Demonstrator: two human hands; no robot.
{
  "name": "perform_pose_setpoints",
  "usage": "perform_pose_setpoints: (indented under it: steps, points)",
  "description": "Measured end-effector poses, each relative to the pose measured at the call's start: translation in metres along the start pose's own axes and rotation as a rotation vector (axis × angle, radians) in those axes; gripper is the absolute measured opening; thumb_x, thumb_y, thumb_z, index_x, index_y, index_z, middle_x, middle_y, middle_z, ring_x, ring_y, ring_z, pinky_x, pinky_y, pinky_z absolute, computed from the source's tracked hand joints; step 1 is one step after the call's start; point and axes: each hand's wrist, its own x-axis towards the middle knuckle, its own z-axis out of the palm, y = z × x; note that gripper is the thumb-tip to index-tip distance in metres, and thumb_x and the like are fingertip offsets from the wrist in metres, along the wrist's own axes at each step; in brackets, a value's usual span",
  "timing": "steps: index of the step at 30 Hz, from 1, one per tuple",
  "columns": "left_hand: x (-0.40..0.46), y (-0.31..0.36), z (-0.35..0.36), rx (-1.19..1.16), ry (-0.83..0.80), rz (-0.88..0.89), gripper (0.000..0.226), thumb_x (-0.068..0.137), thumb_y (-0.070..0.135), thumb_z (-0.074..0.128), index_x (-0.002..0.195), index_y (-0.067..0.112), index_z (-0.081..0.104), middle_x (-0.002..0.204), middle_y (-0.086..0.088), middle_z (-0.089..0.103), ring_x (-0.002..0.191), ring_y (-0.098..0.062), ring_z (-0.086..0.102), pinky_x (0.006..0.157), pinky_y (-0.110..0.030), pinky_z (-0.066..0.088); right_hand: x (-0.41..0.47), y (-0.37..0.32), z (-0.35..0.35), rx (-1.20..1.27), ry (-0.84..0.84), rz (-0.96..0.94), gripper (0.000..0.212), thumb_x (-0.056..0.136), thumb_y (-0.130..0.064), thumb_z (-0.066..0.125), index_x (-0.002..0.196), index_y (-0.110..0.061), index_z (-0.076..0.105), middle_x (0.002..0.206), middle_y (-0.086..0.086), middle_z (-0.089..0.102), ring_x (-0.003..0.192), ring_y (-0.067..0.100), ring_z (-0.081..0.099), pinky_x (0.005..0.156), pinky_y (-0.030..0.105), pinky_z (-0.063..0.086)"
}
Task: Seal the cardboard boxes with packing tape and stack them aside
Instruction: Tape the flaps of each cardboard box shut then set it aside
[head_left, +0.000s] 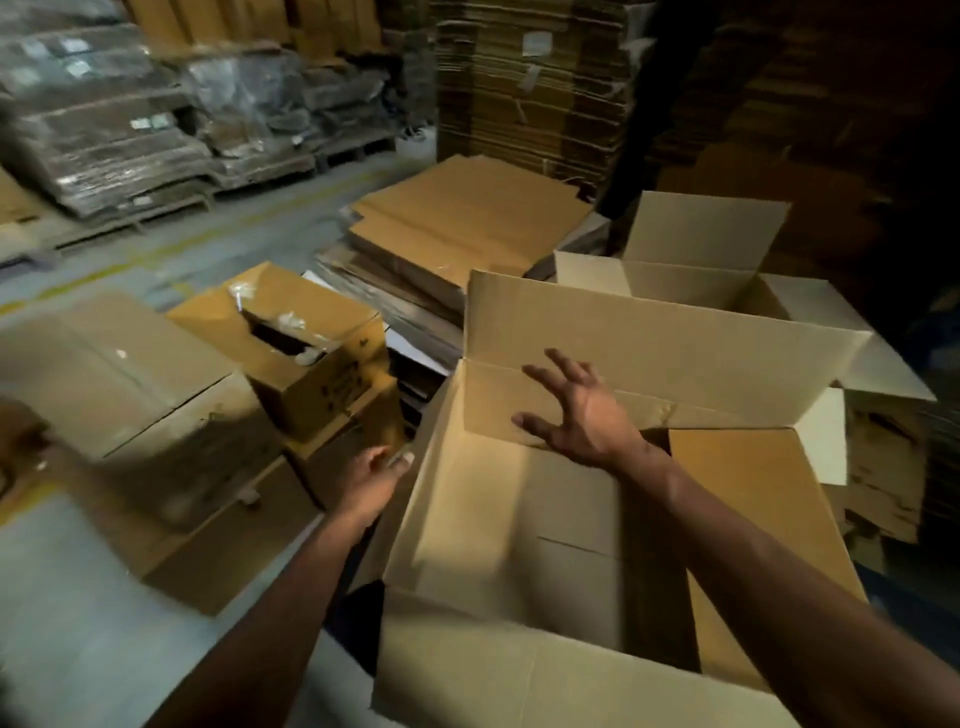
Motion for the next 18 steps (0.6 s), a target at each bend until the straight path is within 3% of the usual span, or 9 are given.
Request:
perform_pose_setpoints:
  steps: [3, 6, 8, 10, 12, 14, 16, 18]
  points:
    - [-0.005, -0.022, -0.009, -0.138, -0.171, -0.278, 0.06, 0.098, 0.056, 0.062, 0.146, 0.022, 0.051, 0.14, -0.008, 0.056, 0.124, -0.029, 0.054, 0.102, -0.04, 0.045, 0.036, -0.009, 0.003, -0.035, -0.005, 0.028, 0.075, 0.093, -0.065, 0.059, 0.158, -0.035, 0.035, 0.172, 0.003, 0.014, 0.153, 0.039, 0.022, 0.118, 0.059, 0.034]
    - [-0.005, -0.039, -0.01, -0.156, -0.262, -0.362, 0.085, 0.085, 0.071, 0.068, 0.15, 0.019, 0.05, 0.151, -0.011, 0.052, 0.136, -0.034, 0.047, 0.114, -0.049, 0.038, 0.053, -0.008, 0.013, -0.036, -0.031, 0.042, 0.074, 0.094, -0.063, 0.06, 0.157, -0.033, 0.036, 0.172, 0.004, 0.014, 0.152, 0.039, 0.022, 0.117, 0.058, 0.034]
    - [-0.001, -0.05, -0.011, -0.19, -0.281, -0.41, 0.101, 0.073, 0.081, 0.071, 0.149, 0.018, 0.052, 0.148, -0.011, 0.054, 0.133, -0.034, 0.049, 0.111, -0.049, 0.039, 0.058, -0.01, 0.021, -0.052, -0.064, 0.033, 0.073, 0.094, -0.063, 0.06, 0.157, -0.033, 0.036, 0.172, 0.003, 0.013, 0.153, 0.04, 0.021, 0.117, 0.059, 0.034]
    - [0.004, -0.058, -0.015, -0.252, -0.267, -0.477, 0.099, 0.079, 0.08, 0.066, 0.153, 0.017, 0.048, 0.15, -0.013, 0.052, 0.132, -0.035, 0.048, 0.108, -0.048, 0.037, 0.06, -0.015, 0.027, -0.057, -0.103, 0.025, 0.072, 0.095, -0.061, 0.061, 0.157, -0.035, 0.035, 0.172, 0.002, 0.01, 0.154, 0.04, 0.018, 0.118, 0.06, 0.033]
    - [0.011, -0.06, -0.022, -0.358, -0.243, -0.453, 0.085, 0.094, 0.069, 0.058, 0.156, 0.013, 0.043, 0.16, -0.017, 0.042, 0.144, -0.04, 0.04, 0.115, -0.047, 0.031, 0.065, -0.018, 0.028, -0.073, -0.115, 0.024, 0.072, 0.095, -0.059, 0.062, 0.157, -0.035, 0.034, 0.172, 0.001, 0.009, 0.154, 0.039, 0.018, 0.118, 0.06, 0.033]
    - [0.023, -0.062, -0.034, -0.387, -0.117, -0.379, 0.073, 0.1, 0.053, 0.061, 0.153, 0.006, 0.046, 0.16, -0.019, 0.041, 0.147, -0.04, 0.038, 0.115, -0.042, 0.033, 0.072, -0.018, 0.025, -0.091, -0.104, 0.029, 0.072, 0.095, -0.058, 0.062, 0.157, -0.035, 0.033, 0.172, 0.001, 0.01, 0.154, 0.039, 0.019, 0.117, 0.06, 0.034]
    - [0.021, -0.053, -0.06, -0.32, -0.022, -0.326, 0.065, 0.094, 0.051, 0.07, 0.145, 0.014, 0.055, 0.15, -0.014, 0.052, 0.135, -0.037, 0.049, 0.113, -0.043, 0.039, 0.08, -0.015, 0.019, -0.098, -0.09, 0.028, 0.072, 0.095, -0.057, 0.063, 0.157, -0.036, 0.033, 0.172, 0.0, 0.01, 0.154, 0.04, 0.019, 0.116, 0.06, 0.036]
    - [0.02, -0.04, -0.094, -0.253, 0.015, -0.226, 0.057, 0.076, 0.055, 0.081, 0.123, 0.024, 0.069, 0.13, -0.011, 0.067, 0.116, -0.035, 0.063, 0.106, -0.052, 0.048, 0.088, -0.012, 0.007, -0.097, -0.059, 0.032, 0.071, 0.095, -0.055, 0.064, 0.156, -0.036, 0.034, 0.172, 0.0, 0.01, 0.154, 0.039, 0.019, 0.116, 0.061, 0.036]
